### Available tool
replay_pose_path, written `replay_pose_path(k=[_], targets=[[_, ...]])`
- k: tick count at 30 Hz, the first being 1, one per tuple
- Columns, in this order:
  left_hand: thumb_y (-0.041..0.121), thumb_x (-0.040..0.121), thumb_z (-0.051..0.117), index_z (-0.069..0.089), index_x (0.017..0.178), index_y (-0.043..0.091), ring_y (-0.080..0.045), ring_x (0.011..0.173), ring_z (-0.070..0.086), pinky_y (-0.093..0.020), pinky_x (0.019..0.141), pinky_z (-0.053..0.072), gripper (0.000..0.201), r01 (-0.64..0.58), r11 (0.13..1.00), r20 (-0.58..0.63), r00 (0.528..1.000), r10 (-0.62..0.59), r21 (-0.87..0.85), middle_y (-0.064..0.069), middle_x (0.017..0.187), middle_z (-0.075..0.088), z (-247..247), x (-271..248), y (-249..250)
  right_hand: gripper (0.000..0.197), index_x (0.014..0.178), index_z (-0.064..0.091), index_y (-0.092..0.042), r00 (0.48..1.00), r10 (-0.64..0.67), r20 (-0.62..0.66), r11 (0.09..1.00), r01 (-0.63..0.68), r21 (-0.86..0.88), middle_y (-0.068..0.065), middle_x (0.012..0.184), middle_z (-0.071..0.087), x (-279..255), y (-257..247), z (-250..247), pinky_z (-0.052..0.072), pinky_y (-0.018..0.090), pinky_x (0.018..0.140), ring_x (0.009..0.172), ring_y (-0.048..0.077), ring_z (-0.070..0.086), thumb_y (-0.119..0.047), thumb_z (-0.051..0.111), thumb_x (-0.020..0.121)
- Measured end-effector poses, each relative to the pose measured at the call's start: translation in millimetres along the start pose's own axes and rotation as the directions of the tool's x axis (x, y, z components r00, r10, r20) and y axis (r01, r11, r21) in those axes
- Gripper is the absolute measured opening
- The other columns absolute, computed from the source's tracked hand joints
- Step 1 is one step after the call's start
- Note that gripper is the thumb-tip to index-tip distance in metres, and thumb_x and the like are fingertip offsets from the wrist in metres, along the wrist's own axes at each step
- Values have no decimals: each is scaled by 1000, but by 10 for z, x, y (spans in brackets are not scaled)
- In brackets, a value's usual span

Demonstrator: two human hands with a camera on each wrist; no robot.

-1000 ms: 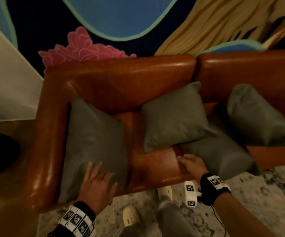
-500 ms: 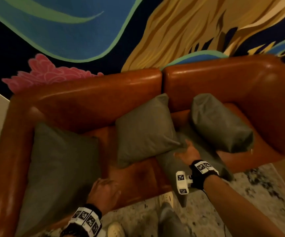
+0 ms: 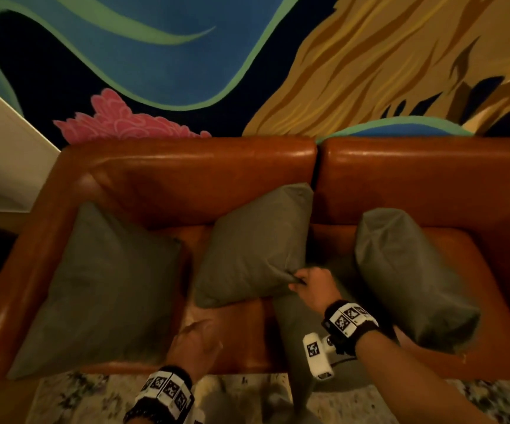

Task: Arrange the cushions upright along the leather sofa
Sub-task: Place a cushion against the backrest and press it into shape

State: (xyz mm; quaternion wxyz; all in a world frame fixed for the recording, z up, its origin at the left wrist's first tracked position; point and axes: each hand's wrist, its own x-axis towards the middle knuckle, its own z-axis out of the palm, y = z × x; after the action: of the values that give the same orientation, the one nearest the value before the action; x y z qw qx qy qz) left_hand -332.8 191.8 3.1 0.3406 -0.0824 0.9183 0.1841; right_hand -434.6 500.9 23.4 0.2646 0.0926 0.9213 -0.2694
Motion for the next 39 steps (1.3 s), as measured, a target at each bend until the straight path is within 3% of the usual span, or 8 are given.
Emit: replay_pose_path(k=[3,11,16,20,27,32,36,39], targets=[[57,90,59,13,162,25,-29,144,42,-42,119,36,90,106,993,25,994,-105,-60,-9,161,36,58,94,44,39,64,59,-23,985,-169,-32,986,169,-3,-4,57,50,-23,-388,-261,37,29,68,72,21,59,-36,74,97],[56,60,88,-2,160,36,-34,152,24,-52,122,30,136,191,853,-150,943,-296,-485,-9,168,12,-126,397,55,63,53,36,-21,922,-369,-118,925,377,56,-1,49,40,105,-1227,-700,42,40,61,50,13,42,-46,74,95],[77,70,73,6,164,23,-36,151,31,-51,121,32,127,191,353,-68,792,-606,-916,-7,171,15,-515,873,-174,62,55,40,-14,918,-364,-161,912,386,139,-2,52,44,465,-1153,-1068,37,41,60,53,13,45,-39,79,95],[88,62,69,30,159,24,-35,133,52,-44,88,57,123,151,13,122,843,-524,-988,-9,161,39,-819,1448,-405,56,60,46,-7,940,-301,-157,921,330,209,5,59,41,764,-848,-1275,38,41,62,59,13,41,-35,82,93],[77,75,70,51,145,32,-34,123,61,-52,102,52,85,174,118,116,915,-388,-978,-5,142,59,-1383,2285,-392,56,58,46,-7,971,-217,-97,957,232,174,-4,56,40,945,-517,-1450,32,34,60,55,5,37,-30,82,94],[19,93,74,76,114,13,-30,107,68,-47,101,53,22,155,321,13,915,-403,-934,-13,122,73,-1570,2535,-271,52,54,51,-17,988,-89,-123,951,121,285,-5,54,50,1116,-603,-1591,41,37,63,54,13,47,-28,82,94],[18,84,83,80,98,19,-30,99,73,-52,99,56,15,99,356,-63,907,-416,-929,-9,102,78,-1798,2541,-233,35,91,76,11,970,175,-171,854,-63,516,29,95,79,1340,-482,-1674,58,48,79,78,38,72,-23,79,96],[26,80,86,78,91,28,-29,92,75,-52,90,61,14,33,445,-159,908,-387,-895,-7,97,79,-2082,2608,-104,28,108,77,9,938,328,-113,762,-192,619,25,105,81,1567,-356,-1584,63,48,89,95,38,78,-17,78,98]])
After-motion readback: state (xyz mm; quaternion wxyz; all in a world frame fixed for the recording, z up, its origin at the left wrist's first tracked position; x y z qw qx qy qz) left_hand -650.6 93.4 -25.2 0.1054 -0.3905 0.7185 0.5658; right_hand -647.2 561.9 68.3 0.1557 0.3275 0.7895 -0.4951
